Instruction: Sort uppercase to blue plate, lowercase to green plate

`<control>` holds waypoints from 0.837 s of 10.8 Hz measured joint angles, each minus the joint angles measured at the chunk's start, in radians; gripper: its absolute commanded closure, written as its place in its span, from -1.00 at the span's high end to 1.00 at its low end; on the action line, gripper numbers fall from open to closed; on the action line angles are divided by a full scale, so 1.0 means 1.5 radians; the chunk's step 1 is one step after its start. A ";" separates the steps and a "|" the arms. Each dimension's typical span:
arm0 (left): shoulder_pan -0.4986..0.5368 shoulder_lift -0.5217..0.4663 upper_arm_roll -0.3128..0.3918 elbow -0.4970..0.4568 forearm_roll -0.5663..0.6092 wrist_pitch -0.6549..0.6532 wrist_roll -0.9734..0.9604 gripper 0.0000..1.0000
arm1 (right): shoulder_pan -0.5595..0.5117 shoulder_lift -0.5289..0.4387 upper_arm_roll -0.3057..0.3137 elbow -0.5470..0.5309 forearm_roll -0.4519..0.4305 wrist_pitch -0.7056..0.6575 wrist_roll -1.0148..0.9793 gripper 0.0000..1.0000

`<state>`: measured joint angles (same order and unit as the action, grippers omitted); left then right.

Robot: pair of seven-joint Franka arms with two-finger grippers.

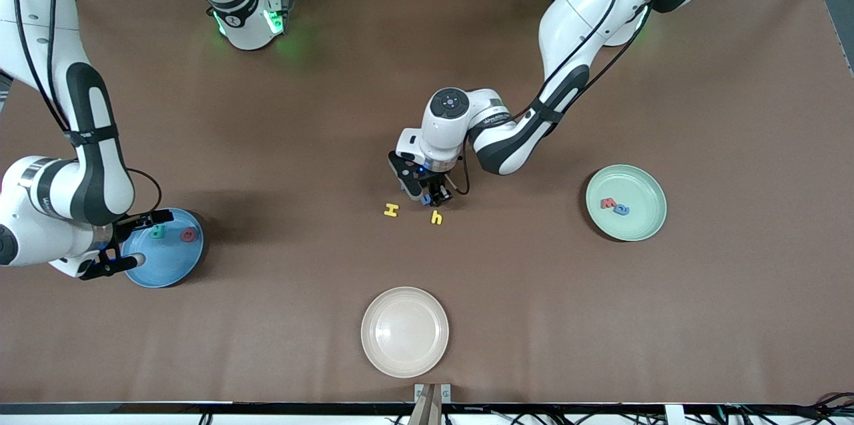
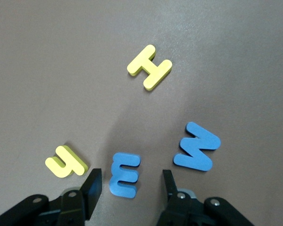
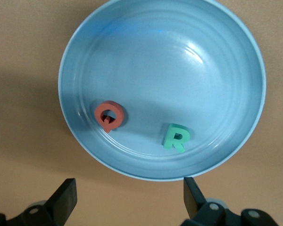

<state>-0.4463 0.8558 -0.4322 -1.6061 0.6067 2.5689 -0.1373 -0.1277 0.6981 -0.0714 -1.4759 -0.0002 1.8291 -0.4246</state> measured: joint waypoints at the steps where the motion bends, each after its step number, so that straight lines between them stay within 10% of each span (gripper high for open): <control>1: 0.000 0.001 0.001 0.000 0.000 0.000 0.000 0.21 | 0.000 0.000 0.000 0.000 0.000 0.000 0.000 1.00; 9: 0.000 0.005 0.013 0.001 0.000 0.013 0.000 0.18 | 0.000 0.001 0.001 0.000 0.005 0.000 0.000 1.00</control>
<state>-0.4469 0.8626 -0.4121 -1.6045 0.6068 2.5887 -0.1373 -0.1273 0.6991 -0.0705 -1.4759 0.0078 1.8291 -0.4243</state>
